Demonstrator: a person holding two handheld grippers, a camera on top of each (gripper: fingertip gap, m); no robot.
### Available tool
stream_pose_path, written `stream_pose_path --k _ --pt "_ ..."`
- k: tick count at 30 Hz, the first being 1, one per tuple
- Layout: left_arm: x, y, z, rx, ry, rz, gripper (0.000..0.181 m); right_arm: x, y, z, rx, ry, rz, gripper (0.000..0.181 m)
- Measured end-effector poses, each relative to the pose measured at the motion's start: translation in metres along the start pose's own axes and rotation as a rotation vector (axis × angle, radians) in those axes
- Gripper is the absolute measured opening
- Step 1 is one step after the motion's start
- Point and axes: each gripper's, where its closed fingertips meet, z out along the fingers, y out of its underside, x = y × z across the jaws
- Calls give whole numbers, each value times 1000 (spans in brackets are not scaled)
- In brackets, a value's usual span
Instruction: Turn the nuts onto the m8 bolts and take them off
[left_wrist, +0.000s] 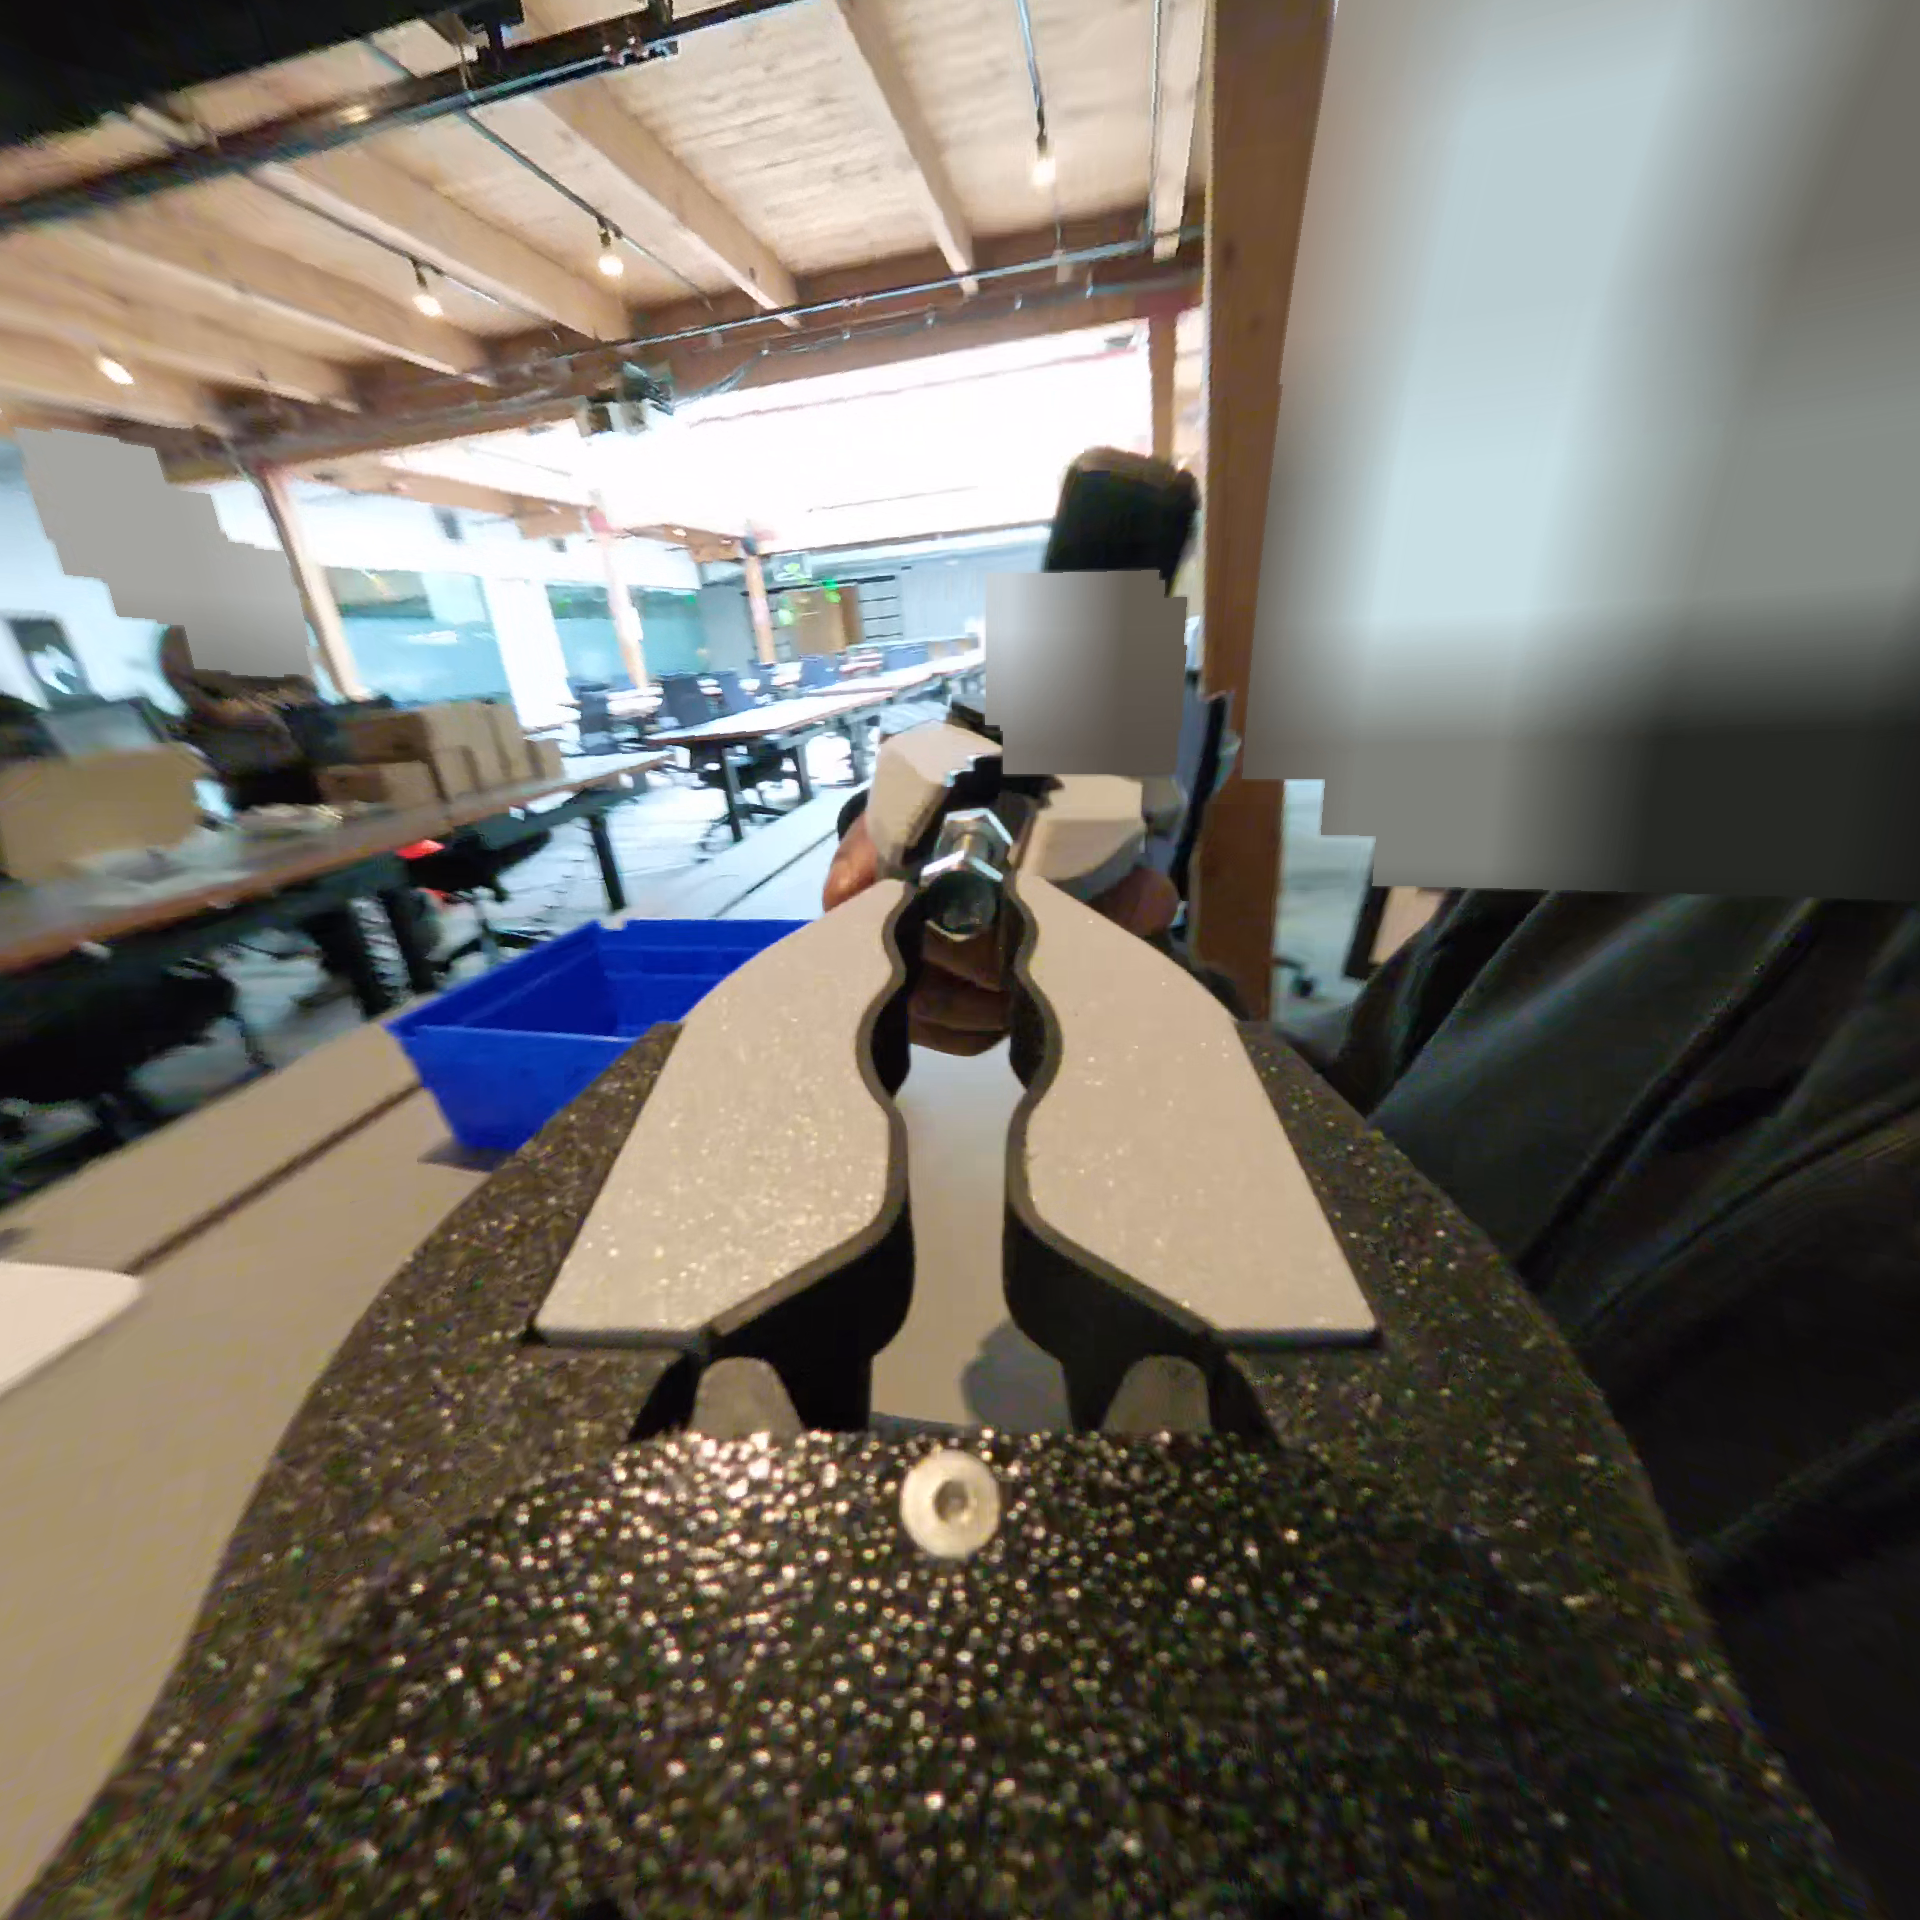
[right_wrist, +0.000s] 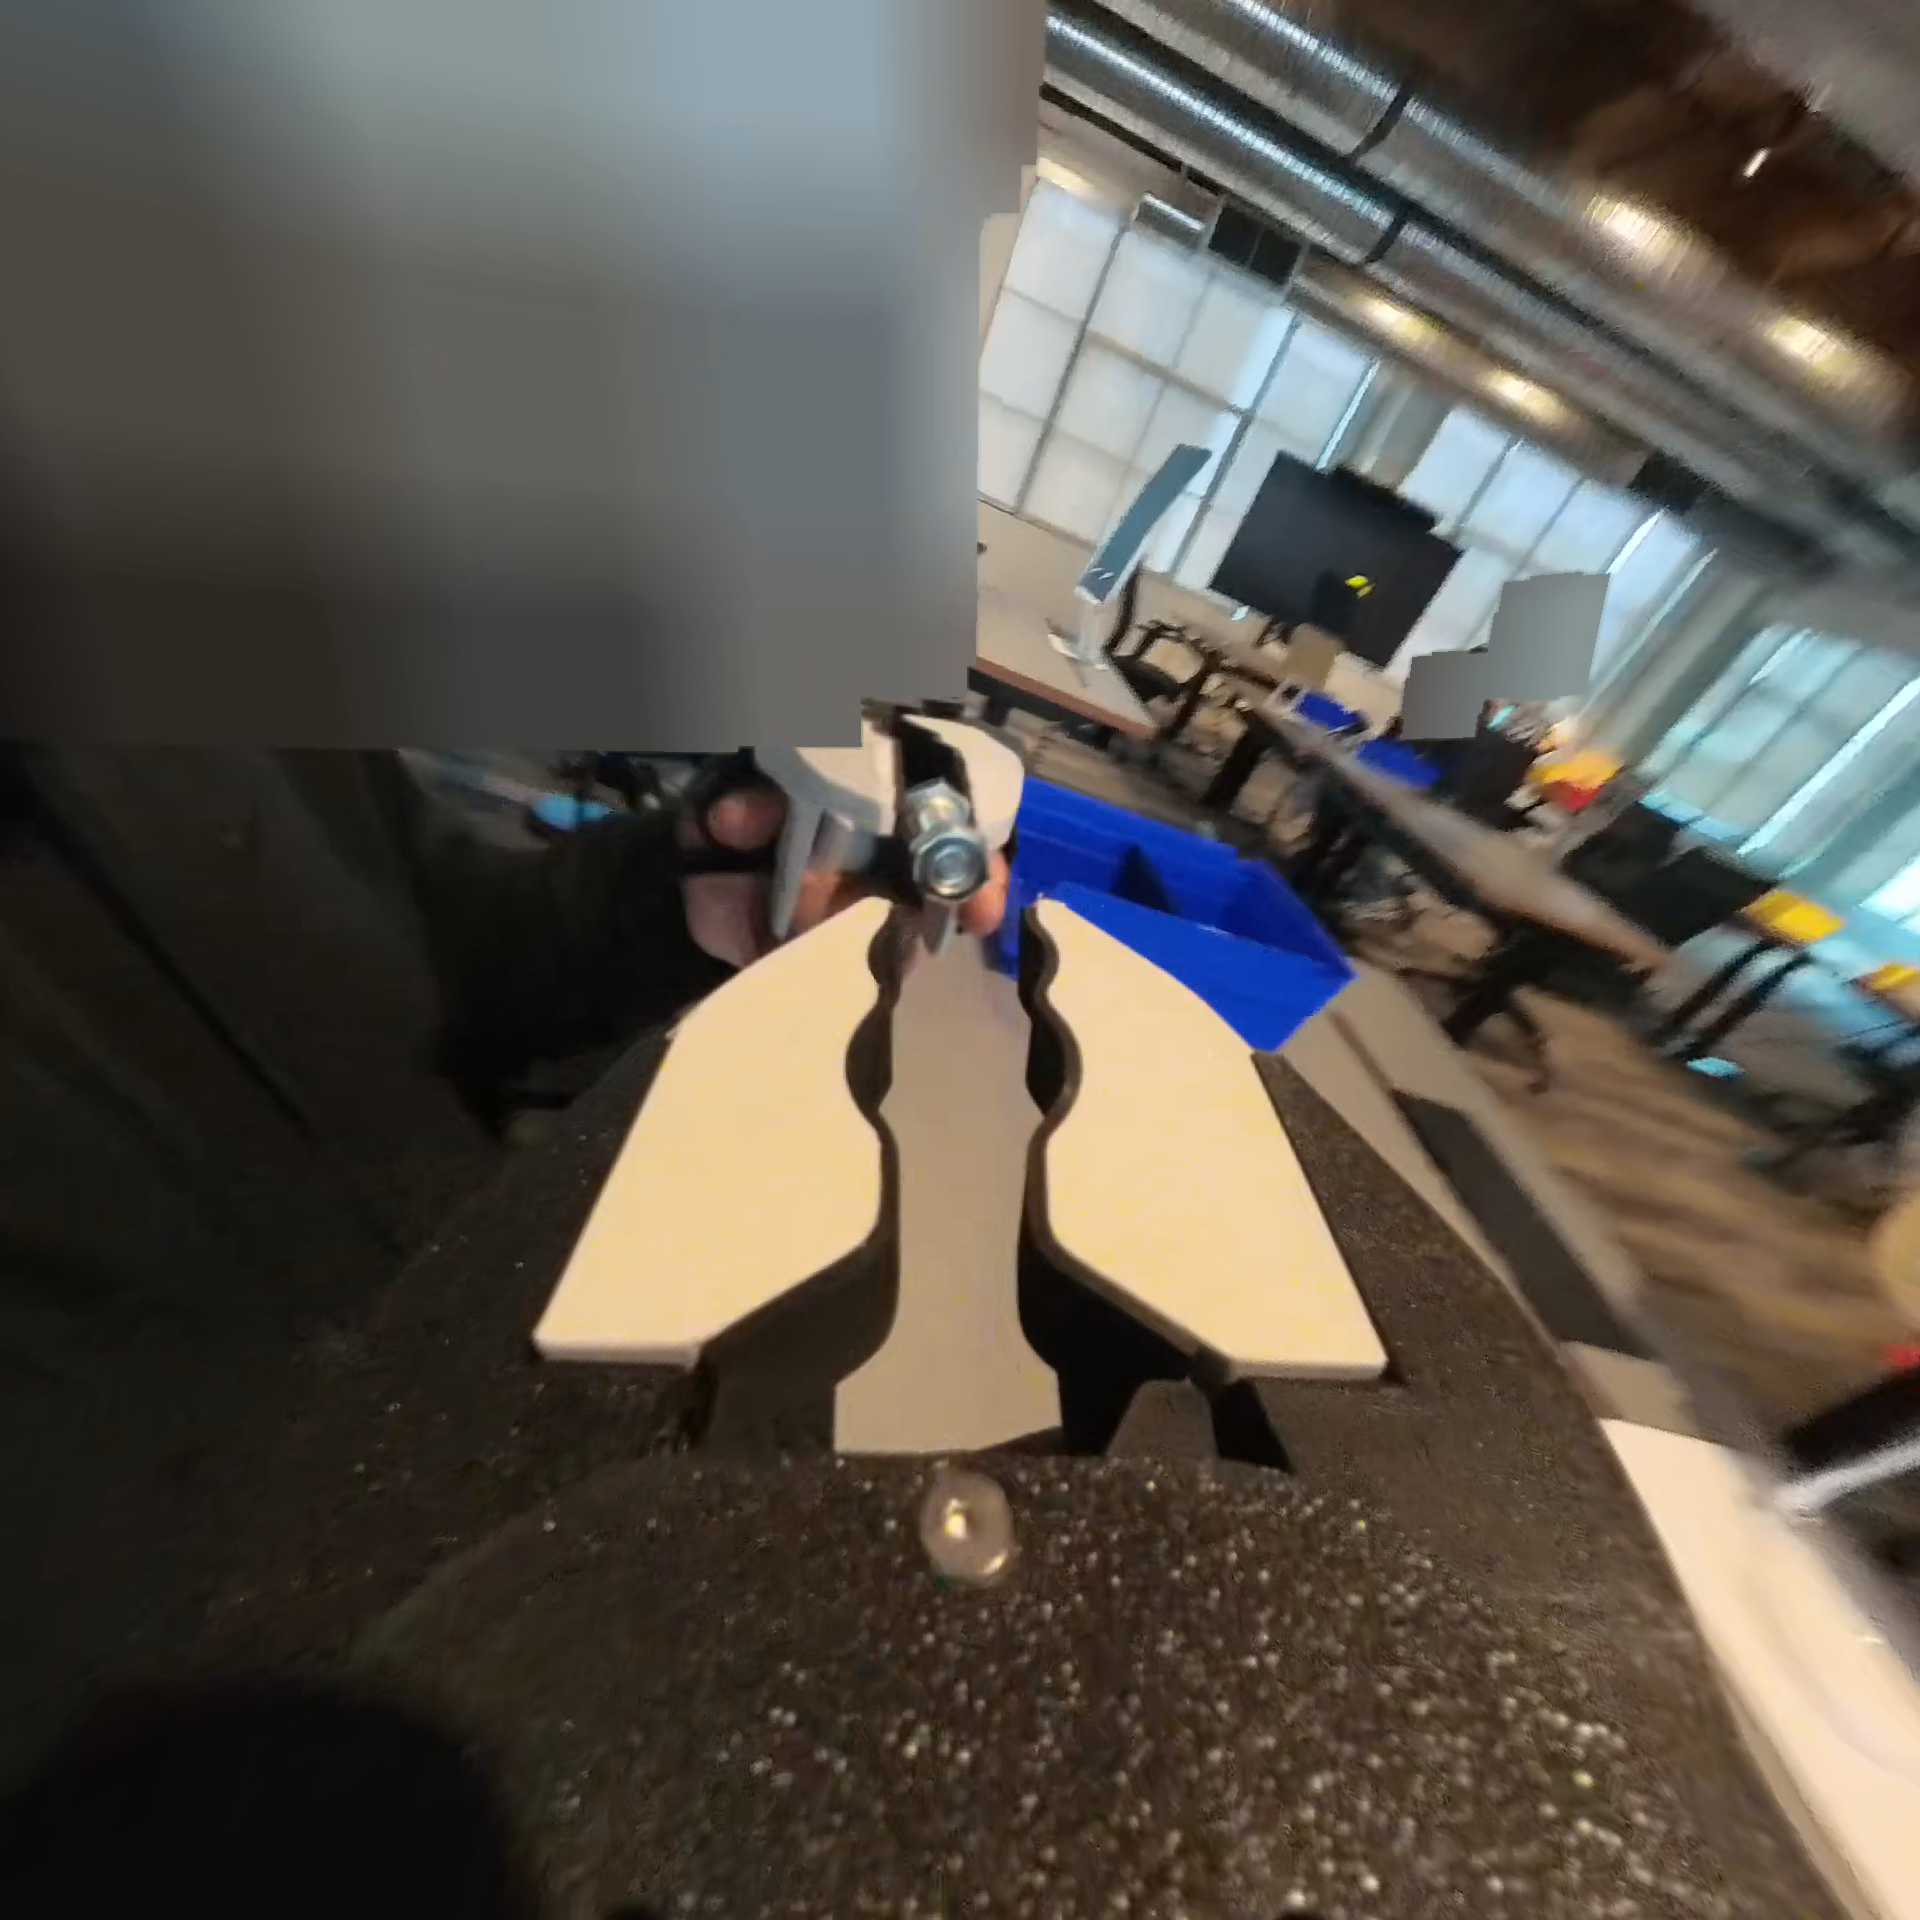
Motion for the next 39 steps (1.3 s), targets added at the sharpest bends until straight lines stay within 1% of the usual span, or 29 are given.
stream_pose_path --k 3,5,7,9,11,13,15,17,18,19,20,21,22,24,26,29,32,34,36,38,39 --pt "-4 3 -2 -3 40 -146 13 1 3 -1 -48 70 -153 24" --pt "-4 7 -1 -8 64 -210 13 3 4 0 -65 112 -207 24" --pt "-4 10 1 -17 82 -262 13 0 5 2 -75 105 -240 24" --pt "-3 13 2 -28 89 -281 13 -2 7 3 -84 97 -257 22" --pt "-3 16 4 -46 79 -247 14 -1 9 4 -102 104 -251 16" --pt "-5 17 5 -55 35 -143 14 1 11 4 -118 97 -168 16" --pt "-7 18 5 -77 -31 57 14 2 13 3 -124 53 51 16" --pt "-6 16 5 -71 -82 243 14 2 9 4 -66 -21 306 16" --pt "-6 12 5 -49 -98 279 14 2 6 5 -23 -53 371 16" --pt "-5 8 5 -15 -103 266 14 3 2 5 20 -67 388 19" --pt "-5 2 4 32 -94 221 14 5 -3 5 62 -67 371 29" --pt "-5 -3 3 81 -75 162 13 6 -7 4 100 -65 332 33" --pt "-5 -7 2 118 -48 91 13 6 -10 3 127 -62 278 33" --pt "-8 -5 2 128 -10 -50 13 6 -12 1 153 -30 141 35" --pt "-12 0 2 107 5 -135 13 5 -10 0 136 15 12 34" --pt "-10 6 4 71 49 -228 13 4 -2 2 64 66 -140 31" --pt "-8 10 6 40 73 -275 13 2 9 4 -11 78 -216 28" --pt "-8 17 8 -4 72 -309 14 5 13 6 -43 103 -234 17" --pt "-11 18 8 -19 39 -265 13 8 15 6 -69 114 -189 16" --pt "-14 18 7 -38 -19 -132 14 10 16 7 -88 101 -47 16" --pt "-15 17 6 -52 -60 -36 14 11 17 8 -93 91 58 16"
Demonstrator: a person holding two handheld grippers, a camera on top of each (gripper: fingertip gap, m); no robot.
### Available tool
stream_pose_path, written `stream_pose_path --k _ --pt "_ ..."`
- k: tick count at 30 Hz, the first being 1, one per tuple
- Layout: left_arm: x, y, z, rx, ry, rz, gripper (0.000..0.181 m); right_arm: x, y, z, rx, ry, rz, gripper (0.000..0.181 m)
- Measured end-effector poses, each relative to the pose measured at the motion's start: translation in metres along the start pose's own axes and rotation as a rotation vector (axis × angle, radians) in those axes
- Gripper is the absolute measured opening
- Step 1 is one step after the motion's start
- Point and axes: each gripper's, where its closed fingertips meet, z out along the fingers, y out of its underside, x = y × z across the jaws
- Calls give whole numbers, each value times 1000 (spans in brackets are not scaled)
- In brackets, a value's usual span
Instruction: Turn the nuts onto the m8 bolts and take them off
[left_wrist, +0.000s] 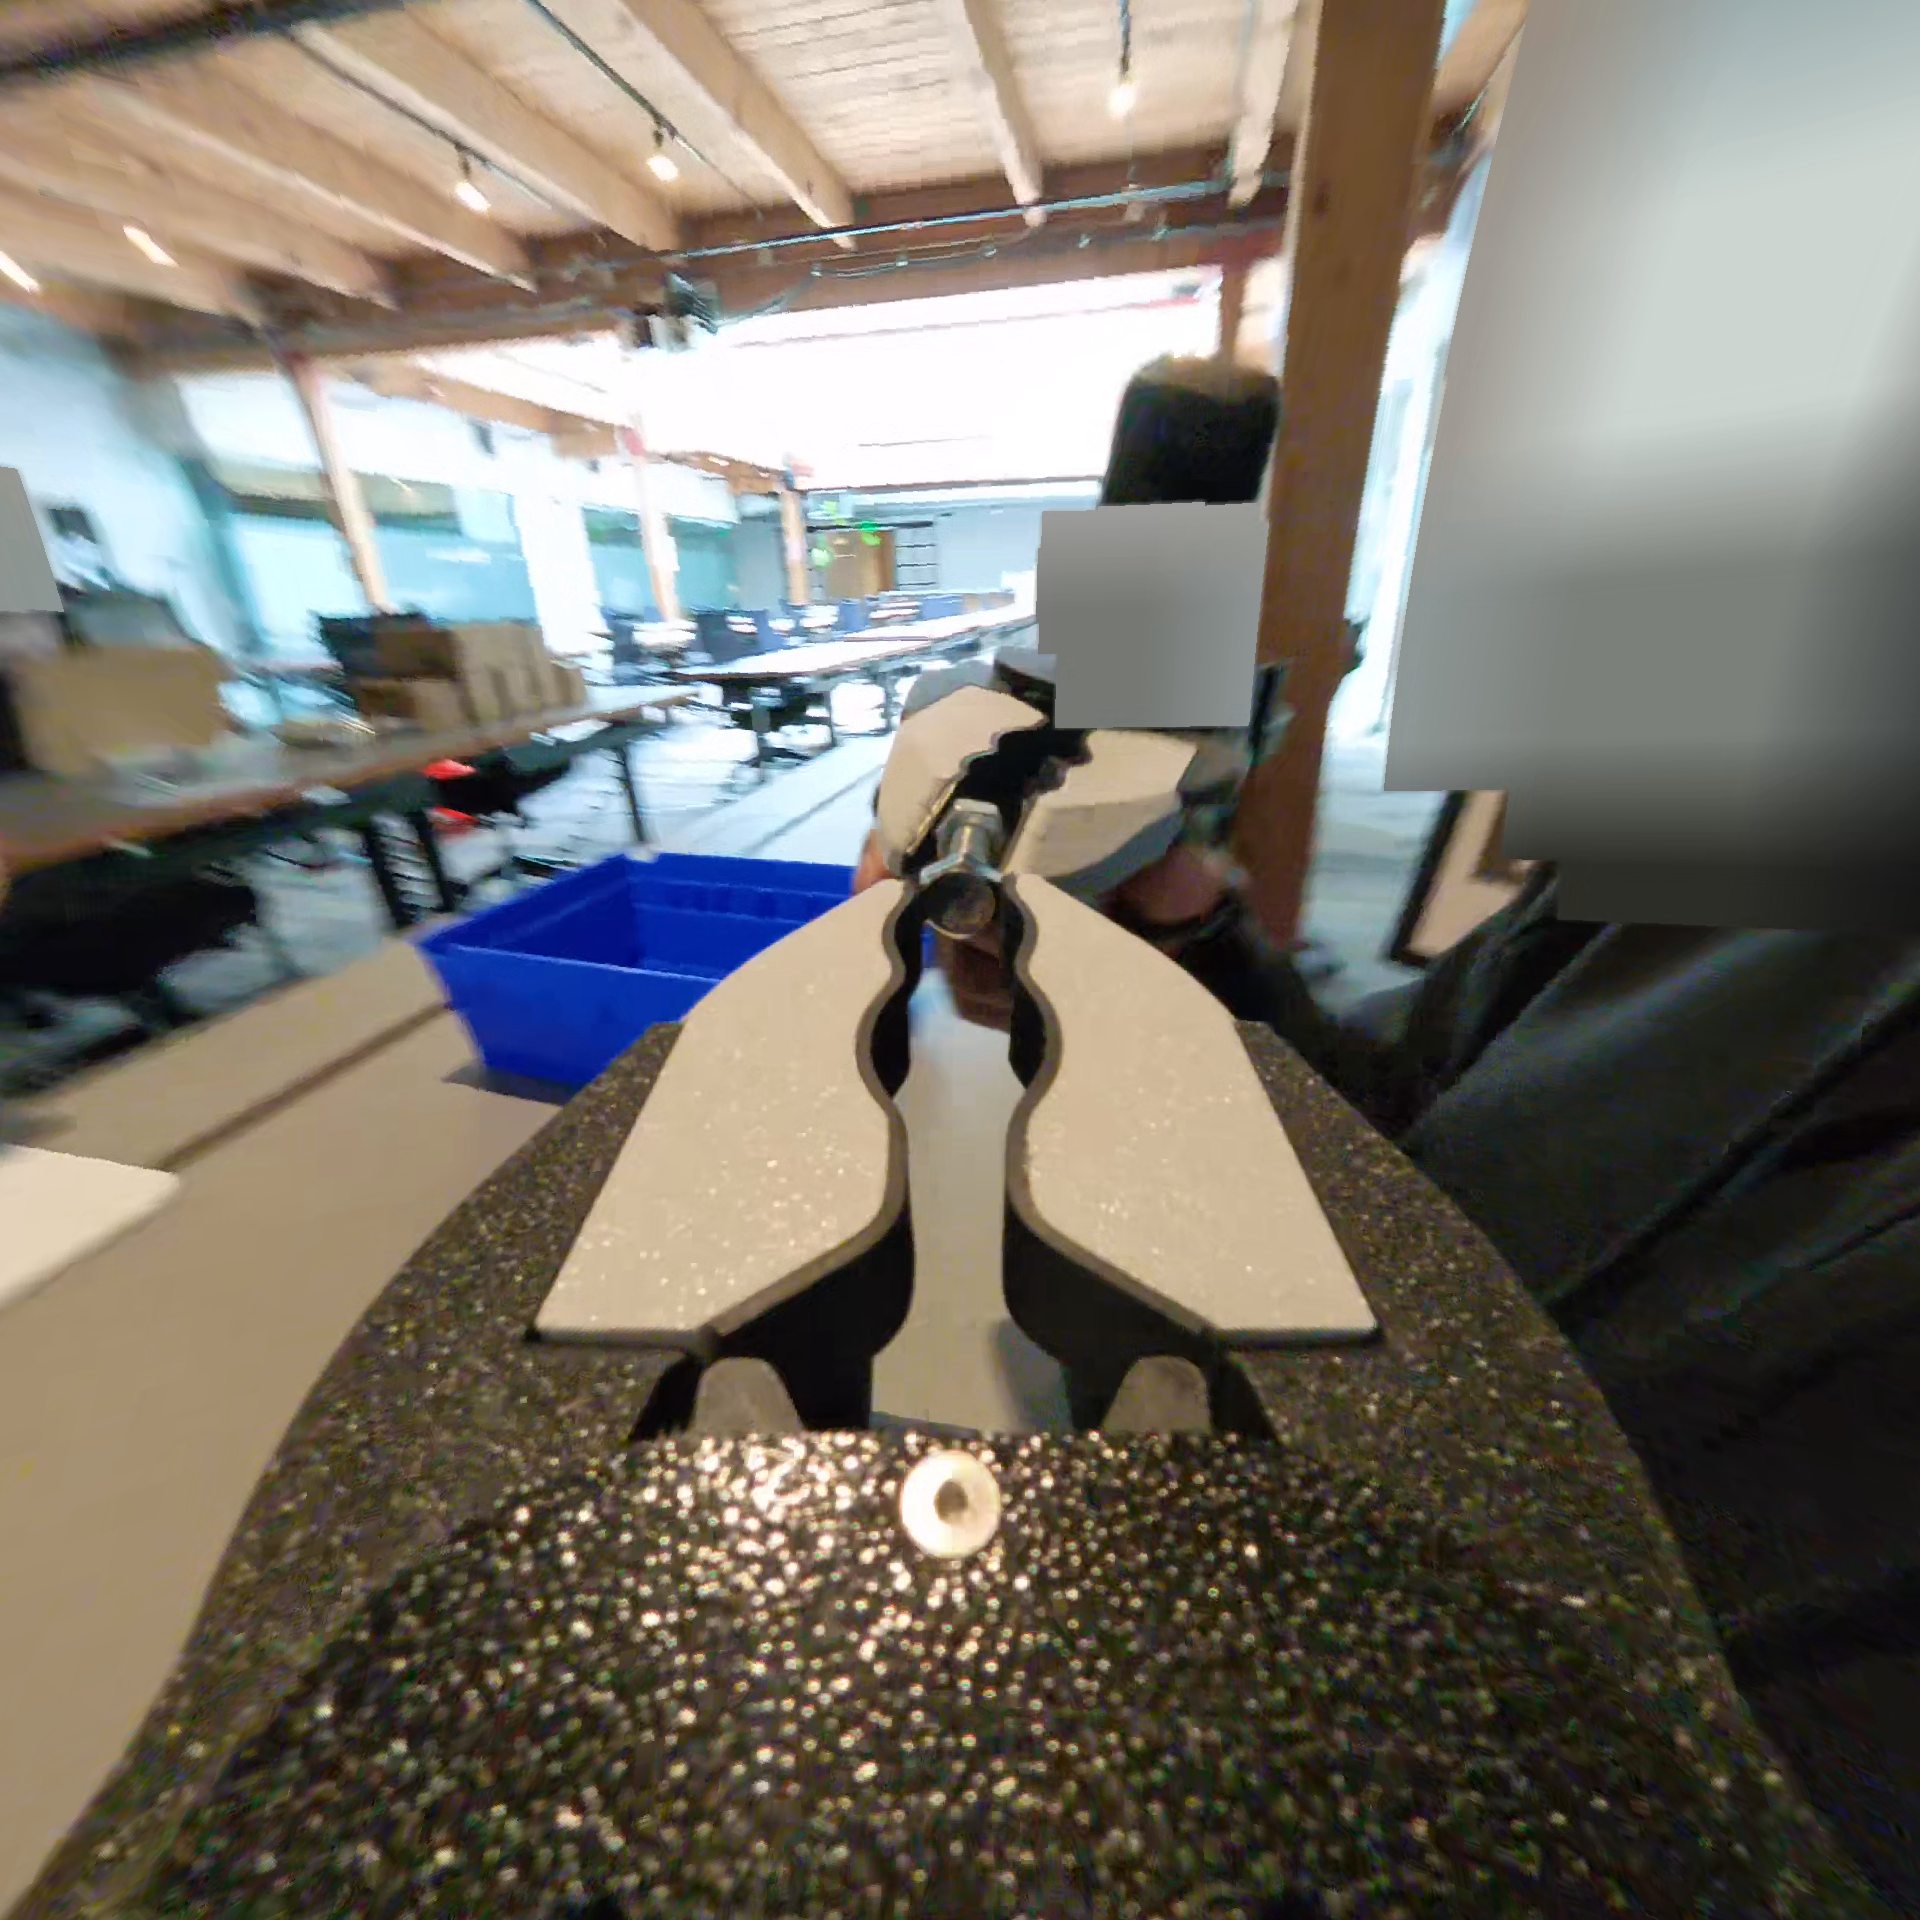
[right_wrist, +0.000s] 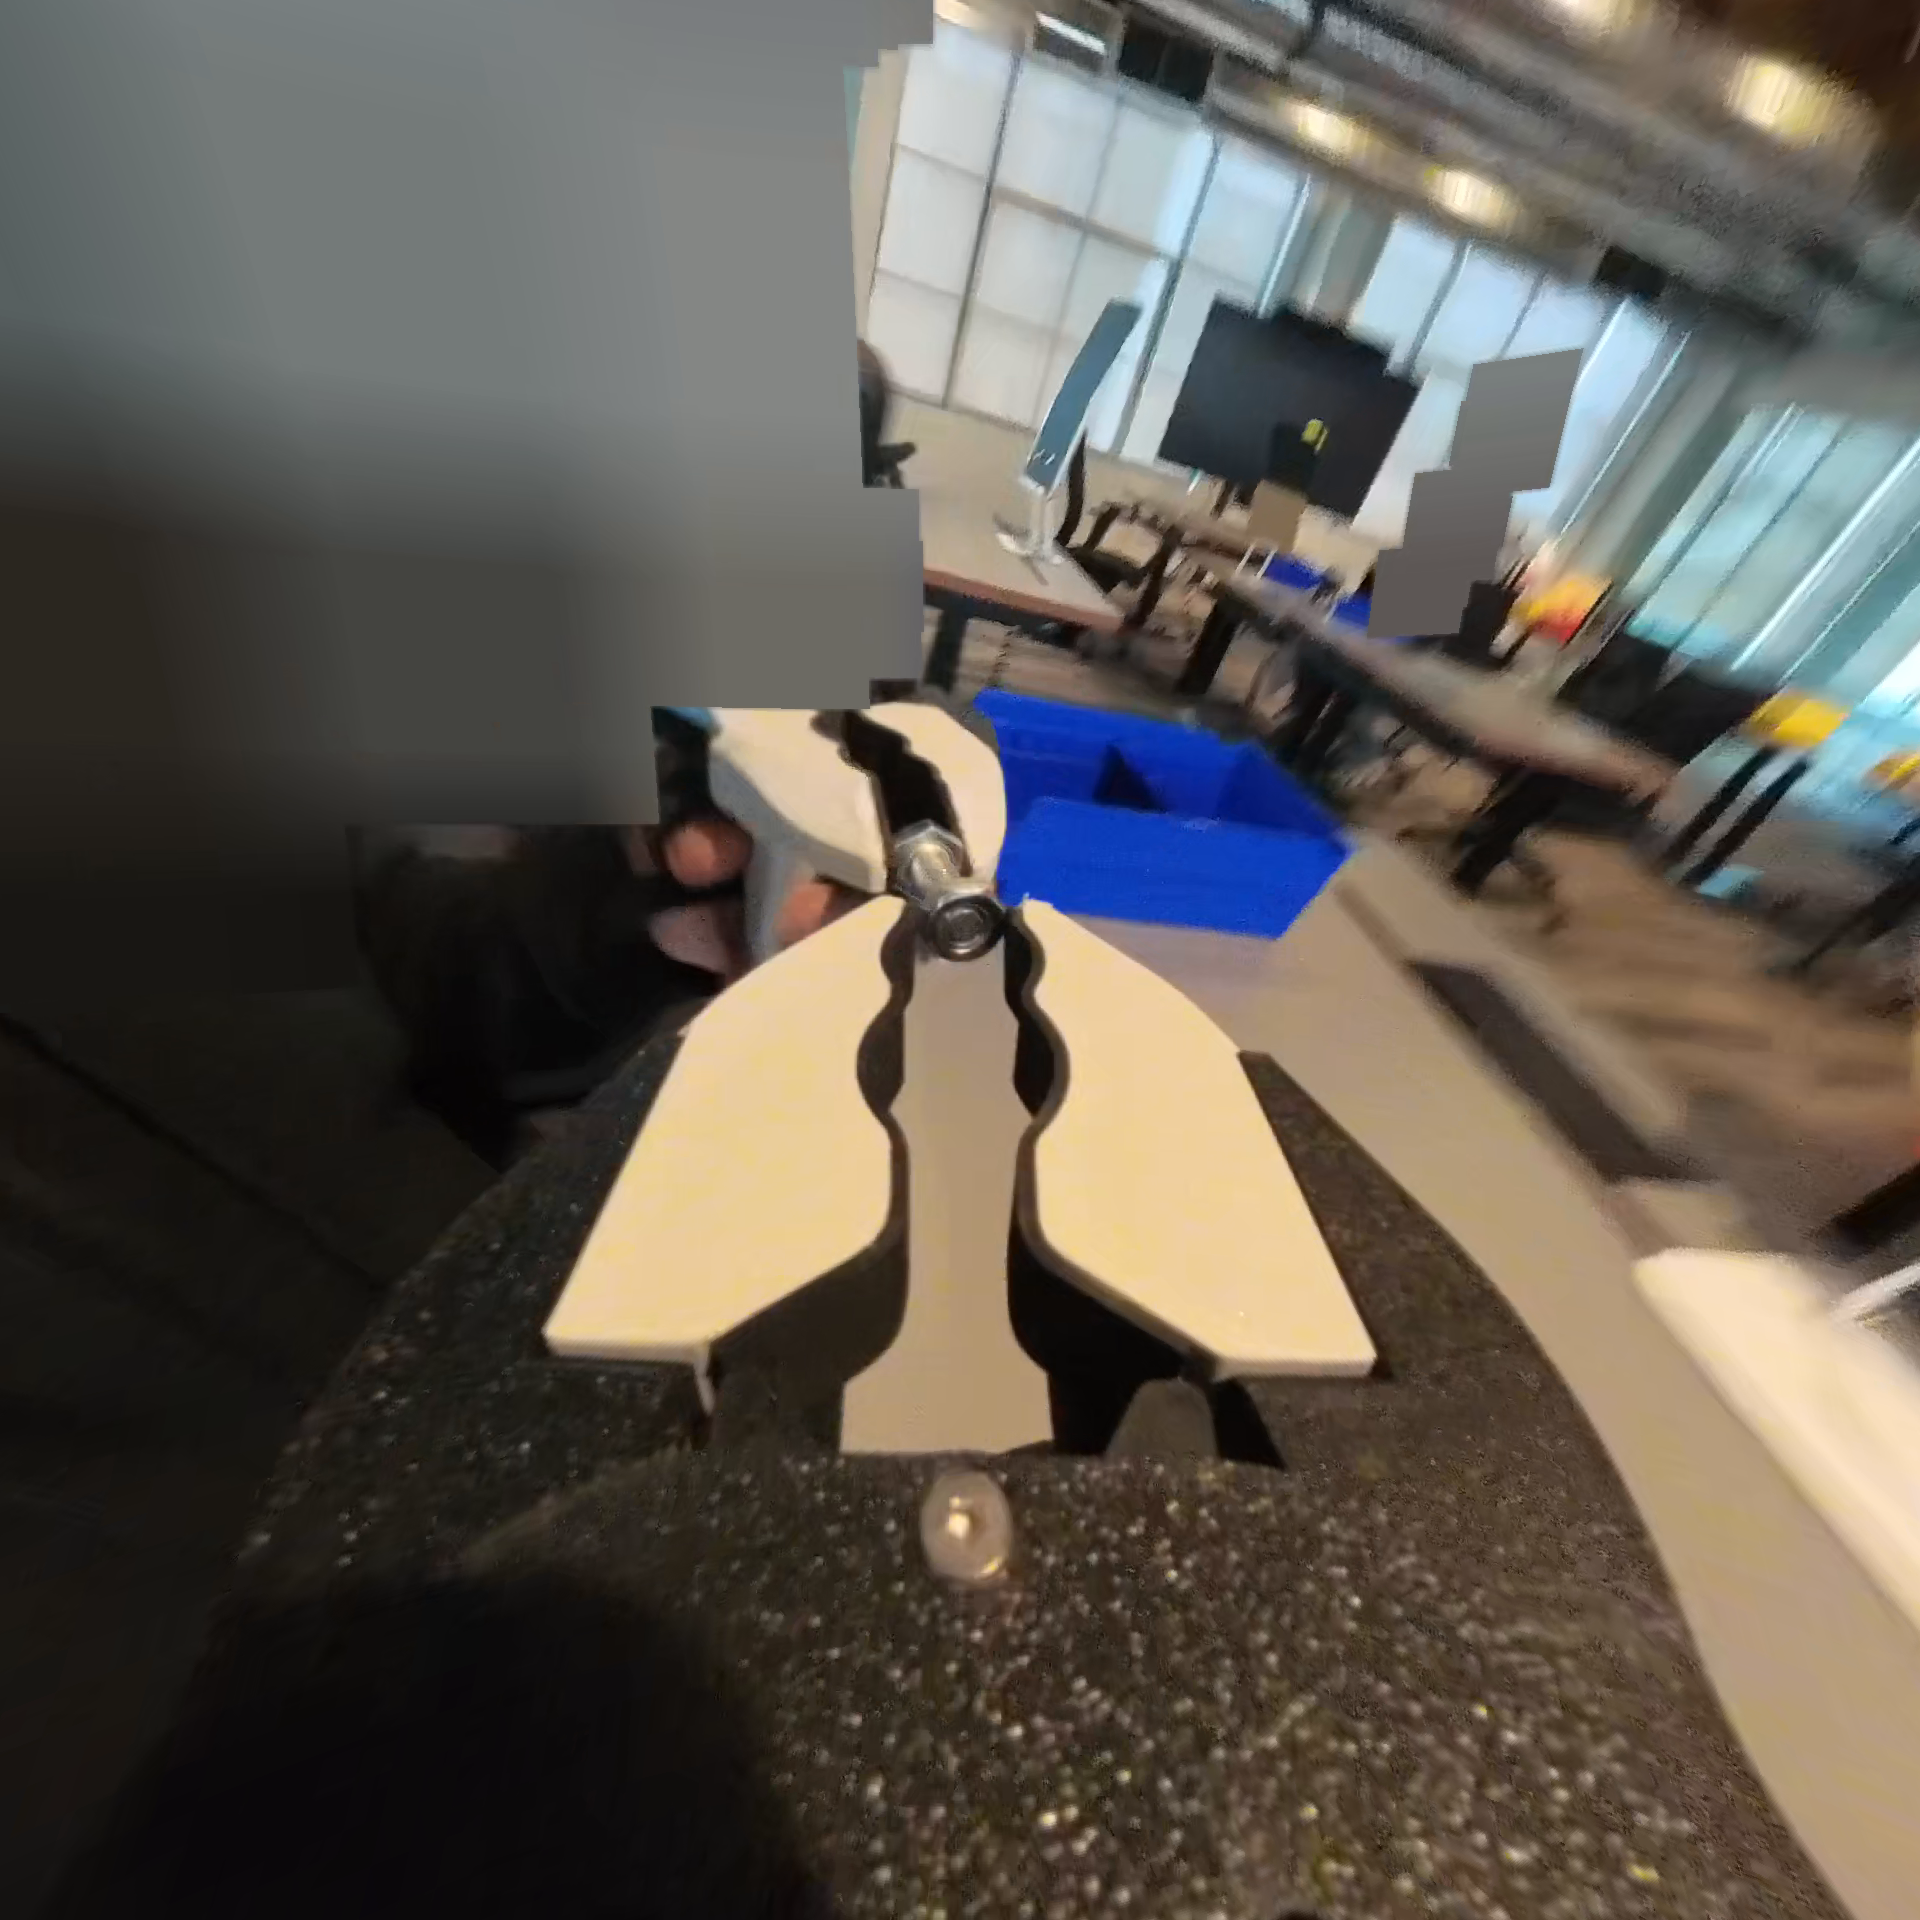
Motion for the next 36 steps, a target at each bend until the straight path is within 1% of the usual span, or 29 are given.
stream_pose_path --k 2,3,4,5,6,8,10,13,15,18,21,23,24,26,28,30,31,32,33,34,36 --pt "0 -1 -2 -22 -78 240 14 -2 -1 2 6 -66 274 16" --pt "1 -3 -3 -22 -112 351 13 -3 -3 3 29 -109 379 16" --pt "1 -4 -3 -27 -146 425 14 -4 -4 3 52 -136 436 16" --pt "1 -5 -3 -28 -162 447 14 -4 -7 3 72 -149 446 17" --pt "3 -8 -4 -10 -151 415 13 -3 -10 3 94 -152 420 20" --pt "8 -14 -5 42 -82 264 13 -2 -15 -1 123 -127 311 30" --pt "6 -15 -7 57 -24 94 13 -4 -19 -6 130 -85 142 32" --pt "5 -11 -8 36 59 -118 14 -6 -17 -10 91 9 -124 32" --pt "6 -8 -7 31 104 -213 13 -7 -14 -11 58 42 -228 31" --pt "8 -5 -5 25 144 -285 13 -15 -10 -9 39 16 -287 29" --pt "10 0 -3 -6 160 -310 14 -14 -8 -7 27 25 -300 23" --pt "10 1 -2 -8 151 -280 14 -11 -6 -6 13 37 -273 15" --pt "8 1 -2 -7 129 -247 13 -10 -4 -5 -2 32 -228 15" --pt "4 2 -2 -22 68 -116 14 -7 -1 -4 -34 10 -75 15" --pt "3 3 -3 -42 6 74 14 -6 2 -2 -40 -43 161 15" --pt "4 2 -4 -48 -35 217 13 -7 0 -2 2 -126 364 15" --pt "3 1 -4 -46 -56 244 13 -6 -2 -1 26 -152 416 15" --pt "3 -1 -4 -35 -61 231 13 -5 -4 -1 52 -165 428 15" --pt "3 -5 -5 -6 -50 185 13 -4 -7 -2 79 -171 404 22" --pt "4 -10 -7 28 -26 118 13 -3 -10 -2 100 -160 350 29" --pt "3 -16 -10 68 28 -31 13 -1 -12 -4 103 -85 160 34"
